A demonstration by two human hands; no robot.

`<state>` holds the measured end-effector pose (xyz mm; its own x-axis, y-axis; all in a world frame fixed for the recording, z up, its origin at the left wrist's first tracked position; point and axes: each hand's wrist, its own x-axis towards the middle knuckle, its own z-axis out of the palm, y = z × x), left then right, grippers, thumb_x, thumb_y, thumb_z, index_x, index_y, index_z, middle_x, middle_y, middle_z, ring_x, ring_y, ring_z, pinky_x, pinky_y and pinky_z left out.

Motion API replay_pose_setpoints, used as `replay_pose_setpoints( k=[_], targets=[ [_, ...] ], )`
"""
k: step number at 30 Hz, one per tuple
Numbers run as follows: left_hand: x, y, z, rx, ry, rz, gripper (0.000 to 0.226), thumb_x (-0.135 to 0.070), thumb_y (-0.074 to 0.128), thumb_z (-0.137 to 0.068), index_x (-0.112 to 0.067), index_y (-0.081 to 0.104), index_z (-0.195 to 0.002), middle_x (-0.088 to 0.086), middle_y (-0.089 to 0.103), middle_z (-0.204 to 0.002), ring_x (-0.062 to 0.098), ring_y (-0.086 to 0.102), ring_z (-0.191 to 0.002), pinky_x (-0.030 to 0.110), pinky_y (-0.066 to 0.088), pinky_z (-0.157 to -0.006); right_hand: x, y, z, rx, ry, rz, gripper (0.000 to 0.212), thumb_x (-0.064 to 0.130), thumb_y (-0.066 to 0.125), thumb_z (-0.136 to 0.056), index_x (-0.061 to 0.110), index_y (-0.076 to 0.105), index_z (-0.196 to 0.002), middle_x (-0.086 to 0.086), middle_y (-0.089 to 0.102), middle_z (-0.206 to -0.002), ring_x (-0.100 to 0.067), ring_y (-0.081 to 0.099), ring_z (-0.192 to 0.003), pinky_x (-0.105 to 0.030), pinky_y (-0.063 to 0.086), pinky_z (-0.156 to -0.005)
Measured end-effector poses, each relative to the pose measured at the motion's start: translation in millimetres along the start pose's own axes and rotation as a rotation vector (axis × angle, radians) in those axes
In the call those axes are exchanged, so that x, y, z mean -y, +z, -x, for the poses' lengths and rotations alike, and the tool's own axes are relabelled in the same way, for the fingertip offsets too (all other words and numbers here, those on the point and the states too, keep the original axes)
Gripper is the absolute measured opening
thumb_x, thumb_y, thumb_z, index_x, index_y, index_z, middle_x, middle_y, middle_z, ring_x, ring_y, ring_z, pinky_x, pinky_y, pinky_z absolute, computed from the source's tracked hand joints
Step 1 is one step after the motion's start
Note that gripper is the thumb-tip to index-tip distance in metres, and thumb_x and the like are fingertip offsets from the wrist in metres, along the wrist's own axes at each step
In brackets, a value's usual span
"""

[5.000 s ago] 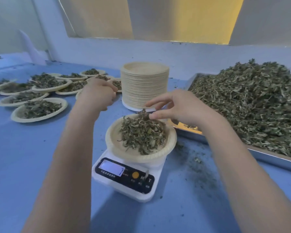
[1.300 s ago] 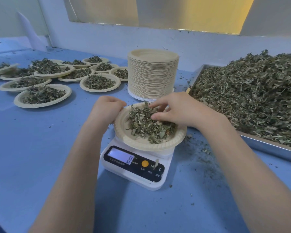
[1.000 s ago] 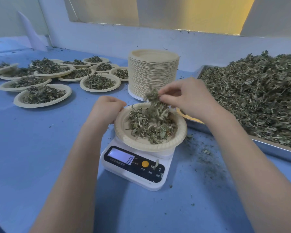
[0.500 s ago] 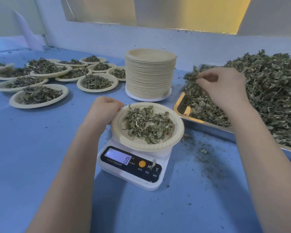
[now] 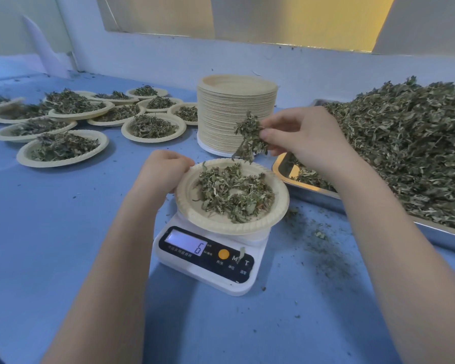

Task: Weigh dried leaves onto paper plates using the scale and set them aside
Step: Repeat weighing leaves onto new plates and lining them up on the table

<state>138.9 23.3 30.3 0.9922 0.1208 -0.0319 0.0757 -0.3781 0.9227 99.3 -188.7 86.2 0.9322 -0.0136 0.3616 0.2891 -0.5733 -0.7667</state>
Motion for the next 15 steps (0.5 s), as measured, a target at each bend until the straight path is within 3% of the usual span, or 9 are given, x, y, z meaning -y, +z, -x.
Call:
replay_pose_setpoints(
  k=[6, 9, 15],
  targets=[
    [0.2, 0.1, -1.1, -0.018, -0.016, 0.013, 0.016, -0.008, 0.053, -0.086, -0.007, 0.069, -0.086, 0.01, 0.061, -0.083, 0.02, 0.053, -0.076, 0.034, 0.047, -0.072, 5.4, -0.1, 4.4, 0.092, 0.01, -0.01, 0.012, 0.016, 0.07, -0.082, 0.027, 0.068, -0.08, 0.01, 0.068, -0.076, -0.003, 0.064, -0.058, -0.016, 0.052, -0.055],
    [0.9, 0.0, -1.6, -0.02, -0.015, 0.007, 0.015, -0.009, 0.053, -0.085, -0.007, 0.068, -0.084, 0.011, 0.06, -0.083, 0.02, 0.052, -0.075, 0.035, 0.046, -0.071, 6.5, 0.5, 4.5, 0.096, -0.01, 0.008, 0.016, 0.017, 0.069, -0.08, 0.031, 0.067, -0.075, 0.019, 0.064, -0.062, -0.004, 0.062, -0.057, -0.013, 0.046, -0.05],
    [1.9, 0.6, -2.9, -0.025, -0.02, 0.007, 0.019, -0.009, 0.052, -0.085, -0.004, 0.069, -0.091, 0.009, 0.063, -0.084, 0.021, 0.055, -0.075, 0.035, 0.049, -0.074, 0.9, 0.5, 0.8, 0.025, -0.029, -0.024, 0.015, 0.008, 0.067, -0.082, 0.023, 0.065, -0.077, 0.009, 0.066, -0.056, -0.01, 0.065, -0.053, -0.023, 0.056, -0.066]
  ],
)
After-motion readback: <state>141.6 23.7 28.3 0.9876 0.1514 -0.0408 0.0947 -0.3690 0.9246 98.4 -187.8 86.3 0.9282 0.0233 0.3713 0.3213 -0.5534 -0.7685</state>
